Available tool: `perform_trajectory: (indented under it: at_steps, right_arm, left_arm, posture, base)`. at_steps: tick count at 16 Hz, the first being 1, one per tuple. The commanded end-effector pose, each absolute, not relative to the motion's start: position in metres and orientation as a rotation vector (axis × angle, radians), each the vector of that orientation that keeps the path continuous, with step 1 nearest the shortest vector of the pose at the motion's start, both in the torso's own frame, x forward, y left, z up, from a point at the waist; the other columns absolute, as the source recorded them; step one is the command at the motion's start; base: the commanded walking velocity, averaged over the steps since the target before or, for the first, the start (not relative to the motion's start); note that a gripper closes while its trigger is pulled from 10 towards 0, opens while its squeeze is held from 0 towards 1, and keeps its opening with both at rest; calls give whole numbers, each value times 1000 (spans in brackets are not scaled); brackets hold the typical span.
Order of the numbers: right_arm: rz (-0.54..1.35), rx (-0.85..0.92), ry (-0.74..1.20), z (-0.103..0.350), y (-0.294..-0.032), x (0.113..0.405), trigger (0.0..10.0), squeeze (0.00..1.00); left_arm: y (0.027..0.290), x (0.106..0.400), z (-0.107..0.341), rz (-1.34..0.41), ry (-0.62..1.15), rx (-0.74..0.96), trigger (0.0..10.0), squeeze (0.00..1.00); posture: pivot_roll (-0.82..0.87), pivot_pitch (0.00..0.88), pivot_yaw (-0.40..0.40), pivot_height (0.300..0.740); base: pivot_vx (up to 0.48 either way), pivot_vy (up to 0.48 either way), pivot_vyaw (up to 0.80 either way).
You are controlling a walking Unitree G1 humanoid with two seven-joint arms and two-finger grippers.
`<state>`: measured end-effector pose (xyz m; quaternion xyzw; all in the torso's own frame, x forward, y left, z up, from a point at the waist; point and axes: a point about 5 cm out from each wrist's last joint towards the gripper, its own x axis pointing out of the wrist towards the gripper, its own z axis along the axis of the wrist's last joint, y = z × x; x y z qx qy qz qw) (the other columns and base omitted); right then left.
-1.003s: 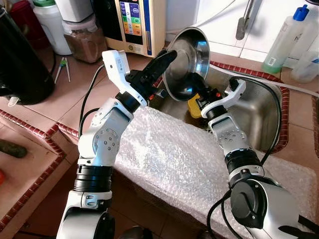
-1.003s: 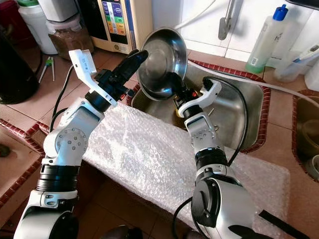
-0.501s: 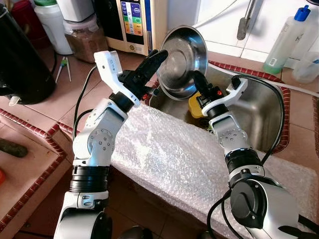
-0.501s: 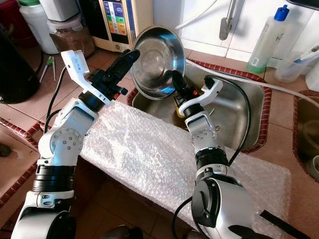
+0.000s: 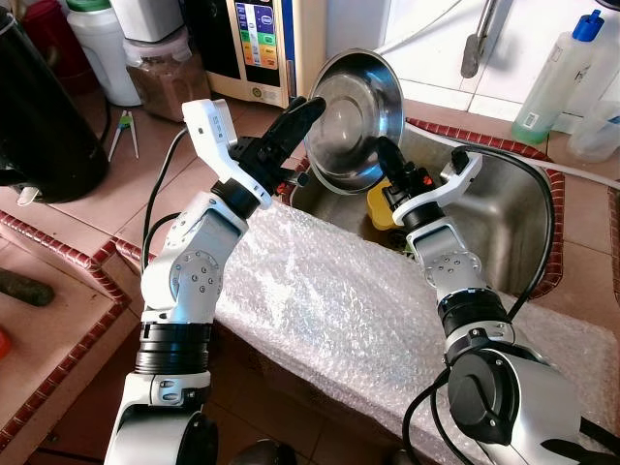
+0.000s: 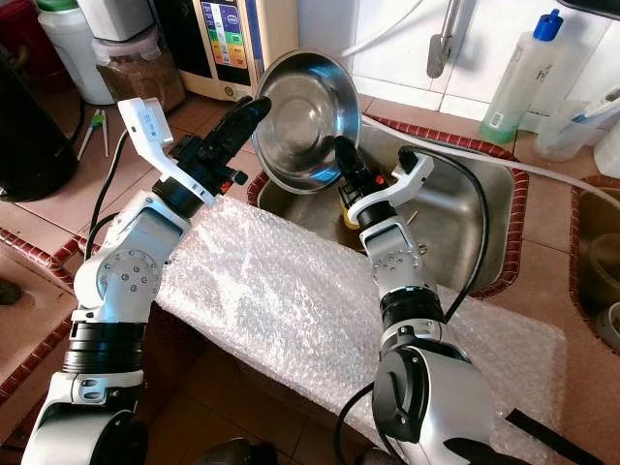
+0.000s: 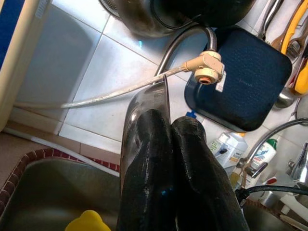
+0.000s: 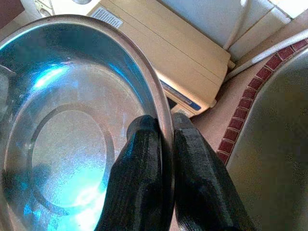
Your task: Kitchen organization
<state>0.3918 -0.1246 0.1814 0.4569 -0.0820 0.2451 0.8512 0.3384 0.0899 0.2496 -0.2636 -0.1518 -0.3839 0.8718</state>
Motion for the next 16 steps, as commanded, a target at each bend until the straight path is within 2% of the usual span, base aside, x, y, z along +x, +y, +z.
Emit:
perform_trajectory:
  at_steps: [1, 14, 15, 16]
  right_arm:
    - [502, 949, -147, 181, -123, 393, 0, 0]
    - [502, 949, -147, 181, -123, 393, 0, 0]
    - [419, 853, -161, 188, -142, 396, 0, 0]
    - [419, 853, -161, 188, -142, 396, 0, 0]
  left_arm:
    - [82, 334, 256, -862, -342, -541, 0, 0]
    - [82, 334, 256, -862, -342, -541, 0, 0]
    - [89, 344, 239, -786, -272, -452, 10000, 1000]
    - [89, 344, 239, -786, -272, -452, 10000, 1000]
  posture:
    - [8, 92, 47, 740]
    - [8, 92, 47, 740]
    - [-11, 95, 58, 740]
    - [-11, 95, 58, 740]
  base:
    - [0, 0, 0]
    - [0, 0, 0]
    - [0, 0, 0]
    - [0, 0, 0]
